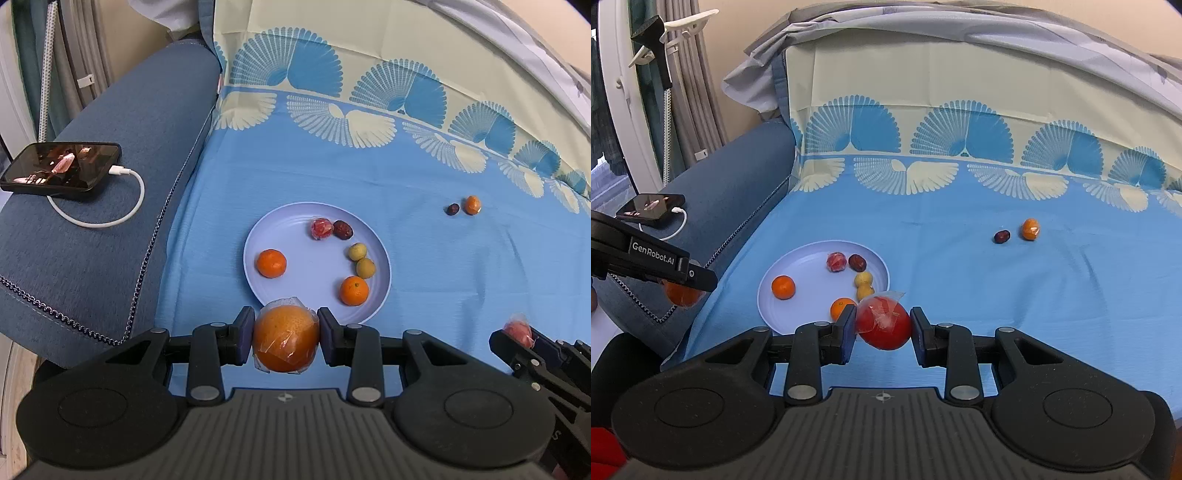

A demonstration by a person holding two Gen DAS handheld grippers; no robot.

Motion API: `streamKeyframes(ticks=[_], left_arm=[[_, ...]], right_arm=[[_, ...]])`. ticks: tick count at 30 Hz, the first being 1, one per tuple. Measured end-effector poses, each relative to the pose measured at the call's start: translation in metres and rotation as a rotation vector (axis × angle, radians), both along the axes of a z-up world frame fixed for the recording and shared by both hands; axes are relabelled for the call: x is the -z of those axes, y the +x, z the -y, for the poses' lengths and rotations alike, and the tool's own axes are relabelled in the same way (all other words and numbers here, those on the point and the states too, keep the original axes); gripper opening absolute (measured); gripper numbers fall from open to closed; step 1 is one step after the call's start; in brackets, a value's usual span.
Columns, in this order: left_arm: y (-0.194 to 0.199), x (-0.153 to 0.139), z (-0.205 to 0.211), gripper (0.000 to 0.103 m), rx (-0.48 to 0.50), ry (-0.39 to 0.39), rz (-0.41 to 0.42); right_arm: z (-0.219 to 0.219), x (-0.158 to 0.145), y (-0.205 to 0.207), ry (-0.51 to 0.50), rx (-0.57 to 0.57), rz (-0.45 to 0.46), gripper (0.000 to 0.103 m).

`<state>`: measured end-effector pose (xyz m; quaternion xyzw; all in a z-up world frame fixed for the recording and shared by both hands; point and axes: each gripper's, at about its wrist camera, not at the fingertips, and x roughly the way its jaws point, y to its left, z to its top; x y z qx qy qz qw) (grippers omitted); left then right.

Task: Organize fruits
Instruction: 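Carry the wrapped mandarin to the plate with the left tool while the right tool carries its red fruit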

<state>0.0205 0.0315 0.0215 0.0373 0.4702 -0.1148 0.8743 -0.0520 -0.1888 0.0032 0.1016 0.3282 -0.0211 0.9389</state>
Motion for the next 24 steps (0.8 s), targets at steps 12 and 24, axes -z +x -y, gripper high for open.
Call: streamKeyframes(ticks=[12, 24], left_arm=[[0.016, 0.004, 0.001, 0.040, -0.006, 0.007, -0.010], [0.041, 0.012, 0.006, 0.040, 0.016, 0.007, -0.027]], right_arm=[[0.001, 0.006, 0.016, 0.009, -0.007, -0.021, 0.033], [-0.013, 0.012, 0.050, 0.010, -0.079, -0.047, 0.033]])
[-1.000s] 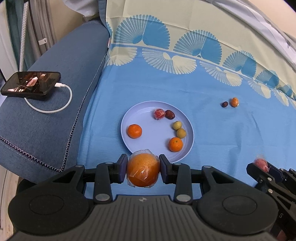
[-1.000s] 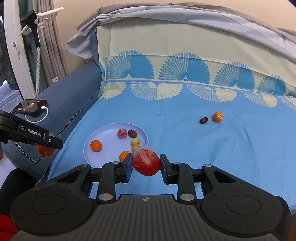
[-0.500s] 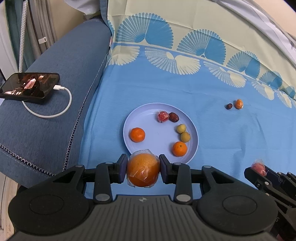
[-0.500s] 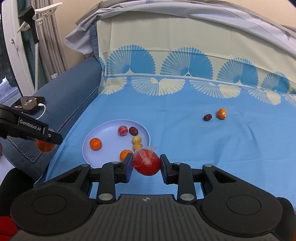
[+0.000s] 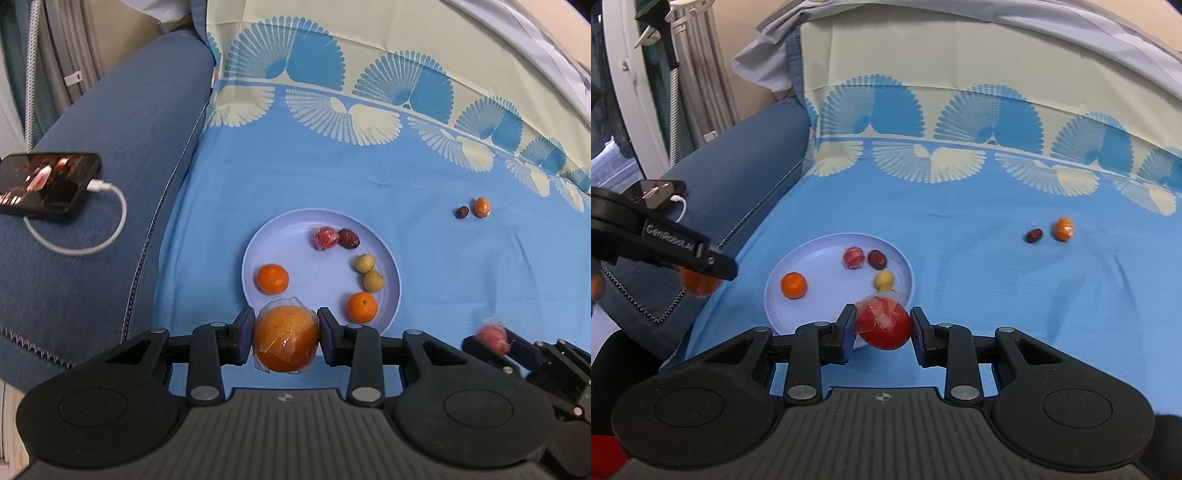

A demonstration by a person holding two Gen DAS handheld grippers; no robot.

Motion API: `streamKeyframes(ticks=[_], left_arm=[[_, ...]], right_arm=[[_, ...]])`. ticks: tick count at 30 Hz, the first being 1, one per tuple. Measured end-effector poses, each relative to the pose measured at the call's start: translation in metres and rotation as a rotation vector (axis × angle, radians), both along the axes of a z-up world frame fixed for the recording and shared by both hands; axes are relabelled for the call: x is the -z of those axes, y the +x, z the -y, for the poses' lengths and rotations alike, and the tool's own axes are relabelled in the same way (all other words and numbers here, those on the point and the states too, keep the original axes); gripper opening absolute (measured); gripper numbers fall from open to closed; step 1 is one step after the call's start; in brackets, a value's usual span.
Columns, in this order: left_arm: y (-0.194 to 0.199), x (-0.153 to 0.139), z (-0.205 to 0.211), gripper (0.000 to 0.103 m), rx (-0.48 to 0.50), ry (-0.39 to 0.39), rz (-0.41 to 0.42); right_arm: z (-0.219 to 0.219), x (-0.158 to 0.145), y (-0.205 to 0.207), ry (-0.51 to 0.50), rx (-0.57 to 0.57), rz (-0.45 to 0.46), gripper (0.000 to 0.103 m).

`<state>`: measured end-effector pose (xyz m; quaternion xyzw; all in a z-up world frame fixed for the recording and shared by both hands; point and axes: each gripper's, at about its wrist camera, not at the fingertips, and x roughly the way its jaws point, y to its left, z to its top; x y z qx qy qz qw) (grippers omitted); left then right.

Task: Organize fruits
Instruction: 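Carry the wrapped mandarin to the plate with the left tool while the right tool carries its red fruit, then open the left tool over the plate while the right tool releases the red fruit there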

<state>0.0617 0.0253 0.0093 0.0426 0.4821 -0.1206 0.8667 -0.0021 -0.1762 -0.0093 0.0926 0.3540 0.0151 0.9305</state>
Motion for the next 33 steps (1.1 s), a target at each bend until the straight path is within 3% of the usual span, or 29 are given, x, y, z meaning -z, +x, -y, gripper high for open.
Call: streamKeyframes(ticks=[9, 25, 27, 28, 29, 32, 33], left_arm=[[0.031, 0.021, 0.007, 0.040, 0.038, 0.023, -0.017], [0.103, 0.080, 0.035, 0.040, 0.086, 0.097, -0.088], [0.109, 0.084, 0.039, 0.050, 0.107, 0.102, -0.091], [0.112, 0.085, 0.040, 0.079, 0.120, 0.100, -0.099], [0.113, 0.084, 0.041, 0.102, 0.124, 0.106, -0.103], [0.109, 0.071, 0.038, 0.103, 0.098, 0.111, -0.021], [0.107, 0.068, 0.038, 0.103, 0.099, 0.121, -0.022]], right_arm=[[-0.024, 0.015, 0.043, -0.020, -0.095, -0.018, 0.033], [-0.024, 0.066, 0.112, -0.027, -0.137, -0.113, 0.033], [-0.025, 0.069, 0.120, -0.025, -0.154, -0.120, 0.034], [-0.025, 0.070, 0.123, -0.022, -0.167, -0.125, 0.042], [-0.025, 0.070, 0.126, -0.024, -0.169, -0.128, 0.058], [-0.023, 0.066, 0.125, -0.052, -0.149, -0.119, 0.093], [-0.023, 0.063, 0.122, -0.057, -0.144, -0.114, 0.095]])
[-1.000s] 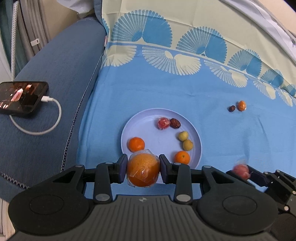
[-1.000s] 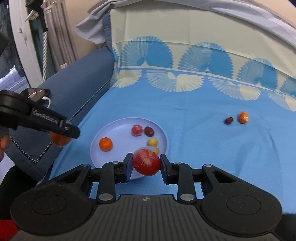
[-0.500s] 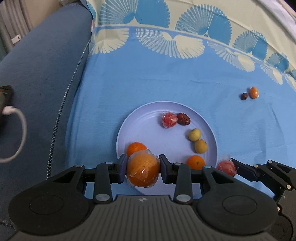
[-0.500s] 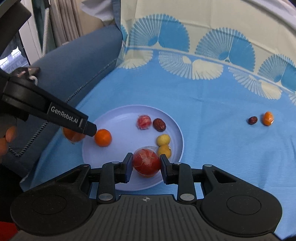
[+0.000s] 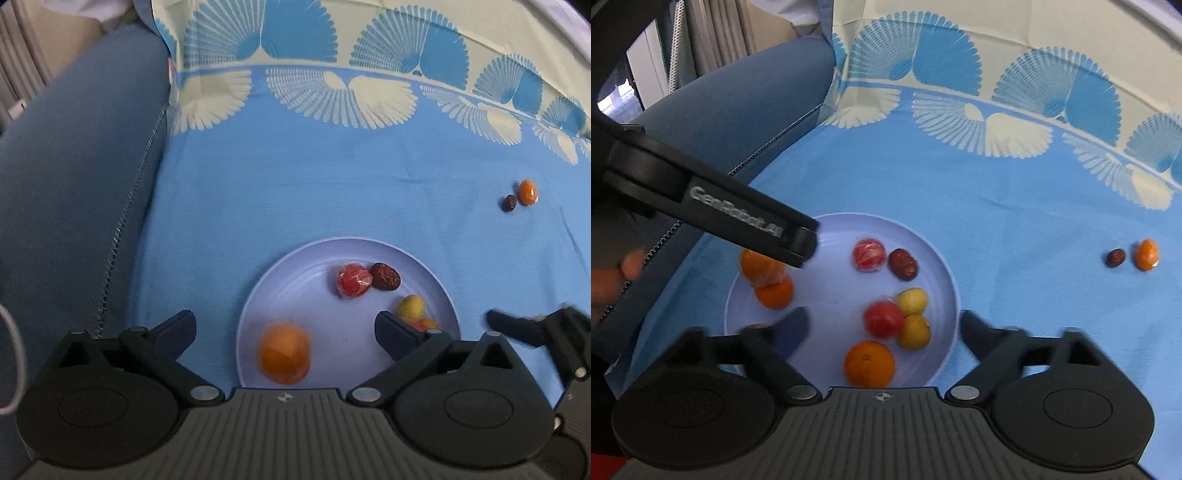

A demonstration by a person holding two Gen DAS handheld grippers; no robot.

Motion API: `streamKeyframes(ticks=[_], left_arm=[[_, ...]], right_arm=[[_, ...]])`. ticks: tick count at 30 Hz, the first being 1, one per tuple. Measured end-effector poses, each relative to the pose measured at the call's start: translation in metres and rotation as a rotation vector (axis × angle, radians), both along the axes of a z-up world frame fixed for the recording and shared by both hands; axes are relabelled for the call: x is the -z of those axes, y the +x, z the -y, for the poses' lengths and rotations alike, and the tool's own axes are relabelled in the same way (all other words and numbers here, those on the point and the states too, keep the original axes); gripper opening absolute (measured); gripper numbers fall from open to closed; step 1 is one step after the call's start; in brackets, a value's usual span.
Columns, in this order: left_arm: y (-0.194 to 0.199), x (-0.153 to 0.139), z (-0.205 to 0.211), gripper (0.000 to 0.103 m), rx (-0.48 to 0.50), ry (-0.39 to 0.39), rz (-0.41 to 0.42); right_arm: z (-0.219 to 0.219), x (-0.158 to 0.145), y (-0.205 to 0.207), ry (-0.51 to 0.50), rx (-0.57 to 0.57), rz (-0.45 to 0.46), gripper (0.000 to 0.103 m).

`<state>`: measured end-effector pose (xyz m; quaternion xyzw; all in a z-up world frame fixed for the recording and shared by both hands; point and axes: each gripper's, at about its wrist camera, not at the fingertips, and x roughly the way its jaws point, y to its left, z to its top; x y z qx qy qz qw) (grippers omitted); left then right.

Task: Organize fruits
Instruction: 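Open the left tool over the plate while the right tool releases the red fruit there, then withdraw both tools from the plate and move them toward the last date and mandarin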

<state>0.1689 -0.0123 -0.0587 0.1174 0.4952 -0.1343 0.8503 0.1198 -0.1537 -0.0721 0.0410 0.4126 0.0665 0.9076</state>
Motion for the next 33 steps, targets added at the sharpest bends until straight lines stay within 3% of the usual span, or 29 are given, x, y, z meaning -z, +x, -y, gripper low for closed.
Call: streamKeyframes(ticks=[2, 11, 23, 33], left_arm=[[-0.008, -0.003, -0.005, 0.103, -0.017, 0.019, -0.007], [-0.072, -0.017, -0.033, 0.103, -0.094, 0.070, -0.076], [-0.148, -0.049, -0.042, 0.103, -0.094, 0.068, 0.021], [-0.173, -0.064, -0.041, 0.103, -0.097, 0.056, 0.070]], right_arm=[[0.002, -0.005, -0.009, -0.003, 0.006, -0.002, 0.101], [-0.006, -0.034, -0.078, 0.014, 0.013, 0.002, 0.102], [-0.010, -0.069, -0.146, -0.003, 0.041, 0.117, 0.102], [-0.011, -0.082, -0.169, -0.020, 0.048, 0.170, 0.102]])
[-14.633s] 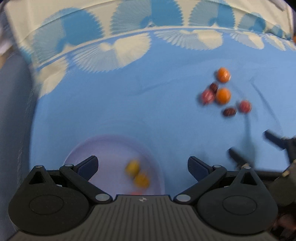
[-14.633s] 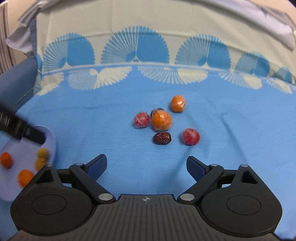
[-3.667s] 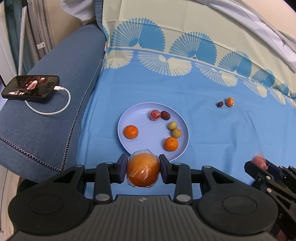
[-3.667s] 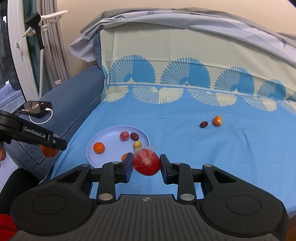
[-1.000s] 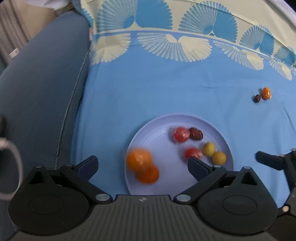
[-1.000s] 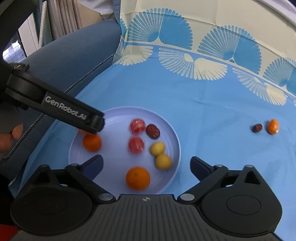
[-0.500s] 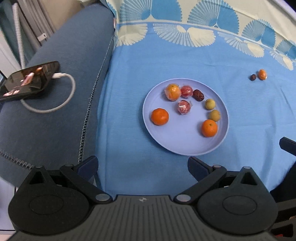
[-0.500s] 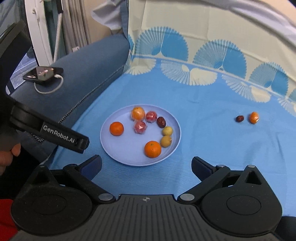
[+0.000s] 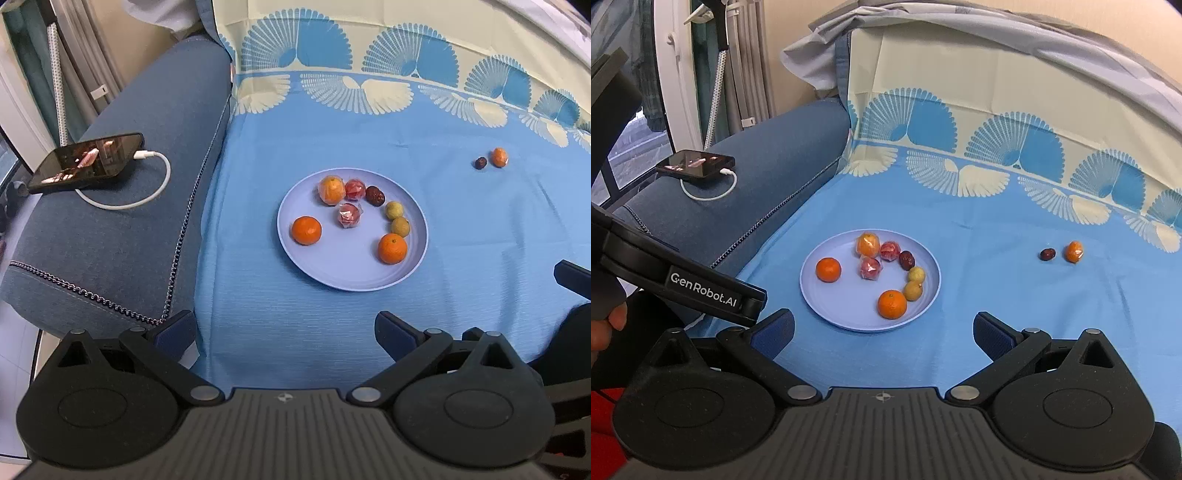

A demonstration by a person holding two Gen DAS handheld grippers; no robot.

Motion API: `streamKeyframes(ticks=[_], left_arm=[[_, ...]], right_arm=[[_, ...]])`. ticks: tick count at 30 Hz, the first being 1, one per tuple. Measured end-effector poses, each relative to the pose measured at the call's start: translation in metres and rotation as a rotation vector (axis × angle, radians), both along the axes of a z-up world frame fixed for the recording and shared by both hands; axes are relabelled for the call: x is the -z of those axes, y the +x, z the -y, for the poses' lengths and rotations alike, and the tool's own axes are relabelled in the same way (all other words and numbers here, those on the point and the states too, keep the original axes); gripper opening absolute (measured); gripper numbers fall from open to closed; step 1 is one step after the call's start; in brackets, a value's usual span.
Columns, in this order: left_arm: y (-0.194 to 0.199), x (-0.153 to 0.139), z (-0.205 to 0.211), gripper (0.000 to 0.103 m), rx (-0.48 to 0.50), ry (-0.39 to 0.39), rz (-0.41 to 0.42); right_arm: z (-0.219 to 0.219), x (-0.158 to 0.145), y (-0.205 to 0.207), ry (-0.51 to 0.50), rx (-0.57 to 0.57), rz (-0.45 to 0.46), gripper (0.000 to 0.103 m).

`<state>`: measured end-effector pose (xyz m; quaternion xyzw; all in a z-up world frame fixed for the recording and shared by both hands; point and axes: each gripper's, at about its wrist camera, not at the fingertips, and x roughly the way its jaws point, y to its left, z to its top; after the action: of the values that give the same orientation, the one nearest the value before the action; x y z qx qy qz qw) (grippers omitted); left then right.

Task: Organize fruits
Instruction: 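Withdraw both tools from the plate and move them toward the last date and mandarin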

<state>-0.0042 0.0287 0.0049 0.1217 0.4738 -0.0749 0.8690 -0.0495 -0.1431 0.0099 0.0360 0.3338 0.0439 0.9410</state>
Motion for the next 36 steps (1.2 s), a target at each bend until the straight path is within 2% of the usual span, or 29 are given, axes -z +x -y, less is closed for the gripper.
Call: streamKeyframes(ticks=[14, 36], left_arm=[[-0.010, -0.008, 0.002, 0.103, 0.011, -0.005, 0.025], [0.000, 0.001, 0.013, 0.103, 0.013, 0.028, -0.007]], right_arm=[[-0.004, -0.005, -0.008, -0.010, 0.010, 0.019, 0.102], [0.007, 0.006, -0.001, 0.035, 0.013, -0.025, 0.102]])
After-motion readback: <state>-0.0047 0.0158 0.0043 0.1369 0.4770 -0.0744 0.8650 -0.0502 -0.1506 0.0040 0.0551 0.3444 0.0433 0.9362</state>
